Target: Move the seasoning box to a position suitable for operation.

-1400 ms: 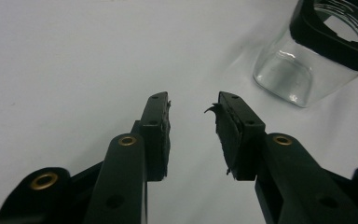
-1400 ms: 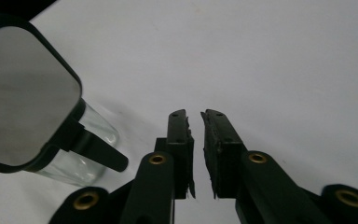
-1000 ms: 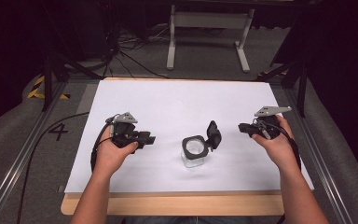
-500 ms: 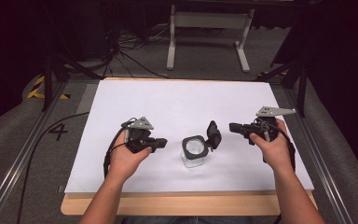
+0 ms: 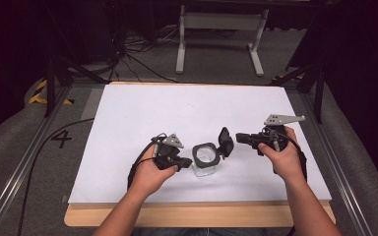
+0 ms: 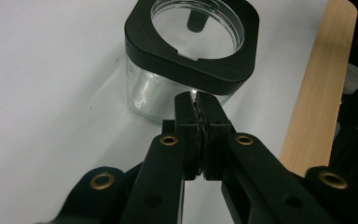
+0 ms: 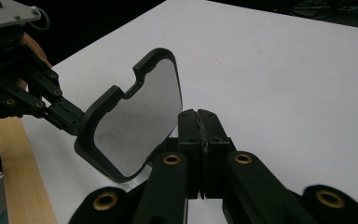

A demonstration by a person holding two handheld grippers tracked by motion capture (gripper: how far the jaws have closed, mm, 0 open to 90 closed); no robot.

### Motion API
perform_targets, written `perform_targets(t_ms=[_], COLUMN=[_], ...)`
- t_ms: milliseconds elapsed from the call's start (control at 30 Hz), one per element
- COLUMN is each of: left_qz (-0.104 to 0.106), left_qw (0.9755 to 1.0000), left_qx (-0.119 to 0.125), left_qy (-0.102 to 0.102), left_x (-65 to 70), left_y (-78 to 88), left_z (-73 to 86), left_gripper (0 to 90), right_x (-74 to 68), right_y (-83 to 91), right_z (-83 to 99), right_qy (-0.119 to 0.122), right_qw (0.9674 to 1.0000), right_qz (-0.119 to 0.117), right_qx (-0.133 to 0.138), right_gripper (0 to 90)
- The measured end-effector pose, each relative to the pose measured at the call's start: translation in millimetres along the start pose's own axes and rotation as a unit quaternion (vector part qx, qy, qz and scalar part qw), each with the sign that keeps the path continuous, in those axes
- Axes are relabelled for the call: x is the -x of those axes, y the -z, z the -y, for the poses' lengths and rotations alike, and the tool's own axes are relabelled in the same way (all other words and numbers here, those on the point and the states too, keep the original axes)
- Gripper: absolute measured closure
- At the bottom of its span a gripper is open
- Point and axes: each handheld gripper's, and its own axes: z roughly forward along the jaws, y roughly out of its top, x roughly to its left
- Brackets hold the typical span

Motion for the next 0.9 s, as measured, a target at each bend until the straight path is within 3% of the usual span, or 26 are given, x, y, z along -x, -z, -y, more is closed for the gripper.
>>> perform_targets(t_ms=[533, 900], left_qz=[0.001, 0.016], left_qw=[0.9999, 0.9995], left_qx=[-0.006, -0.018], left_qy=[-0.008, -0.019], left_x=[4.3, 10.3], left_y=[-11.0, -15.6], left_z=[-0.2, -1.8], left_gripper=[87.6, 87.3], right_x=[-6.4, -4.5], right_y=[-0.5, 3.0], right_z=[-1.9, -2.4], right_qy=[0.002, 0.003], right_qw=[1.0000, 0.9999], right_qz=[-0.006, -0.001], right_qx=[0.004, 0.010], right_gripper=[90.0, 90.0])
